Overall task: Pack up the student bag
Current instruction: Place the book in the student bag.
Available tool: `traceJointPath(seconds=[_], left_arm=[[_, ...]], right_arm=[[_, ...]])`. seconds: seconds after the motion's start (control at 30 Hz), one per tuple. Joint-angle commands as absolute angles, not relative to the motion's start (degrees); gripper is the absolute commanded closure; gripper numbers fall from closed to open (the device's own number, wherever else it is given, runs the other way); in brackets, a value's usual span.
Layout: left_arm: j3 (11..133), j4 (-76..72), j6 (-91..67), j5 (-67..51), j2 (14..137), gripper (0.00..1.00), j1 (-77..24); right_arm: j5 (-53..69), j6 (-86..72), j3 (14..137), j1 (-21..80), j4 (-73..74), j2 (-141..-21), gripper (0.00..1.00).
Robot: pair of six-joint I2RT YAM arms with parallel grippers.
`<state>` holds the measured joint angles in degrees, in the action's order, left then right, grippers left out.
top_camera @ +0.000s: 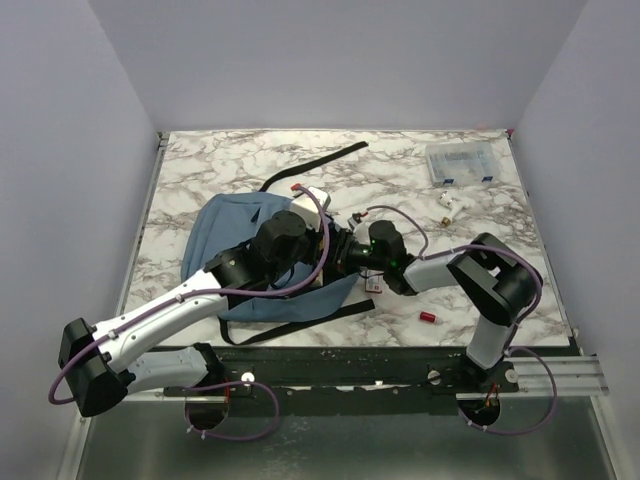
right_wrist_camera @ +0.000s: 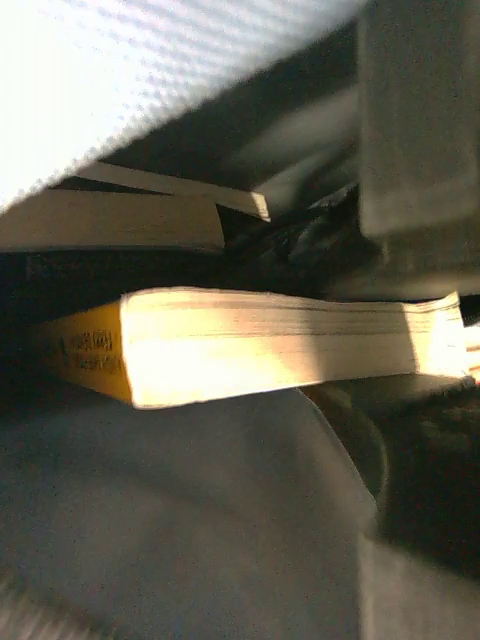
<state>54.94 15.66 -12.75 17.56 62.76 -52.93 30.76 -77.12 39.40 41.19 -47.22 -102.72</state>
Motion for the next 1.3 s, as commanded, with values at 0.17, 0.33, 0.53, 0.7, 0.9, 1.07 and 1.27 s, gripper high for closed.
traceJointPath(seconds=[0.17, 0.33, 0.53, 0.7, 0.9, 1.07, 1.27], left_arm=[[54.70, 10.65, -14.77, 14.73, 61.18, 1.00, -52.21], [54.05, 10.64, -15.78, 14.14, 60.56, 1.00, -52.05], [53.39, 10.68, -16.61, 13.78, 59.70, 1.00, -51.97], [52.56, 10.55, -16.01, 13.84, 59.38, 1.00, -51.71], [51.89, 10.55, -16.89, 13.36, 59.13, 1.00, -51.60], [50.89, 10.46, -18.36, 13.36, 58.40, 1.00, -51.45], [51.41, 10.43, -18.08, 12.63, 59.11, 1.00, -51.46]], right_arm=[[28.36, -71.03, 34.89, 37.74, -41.92, -94.17, 0.42], [27.71, -72.44, 41.68, 41.78, -45.85, -100.40, 0.53], [27.14, -73.23, 41.95, 41.39, -47.64, -102.97, 0.66], [24.12, -68.70, 36.45, 39.26, -40.50, -95.37, 0.37], [26.68, -71.29, 42.13, 41.63, -44.45, -102.19, 0.40], [27.57, -70.75, 50.14, 44.68, -41.73, -105.44, 0.44], [18.12, -65.91, 43.01, 42.62, -31.73, -96.75, 0.21]])
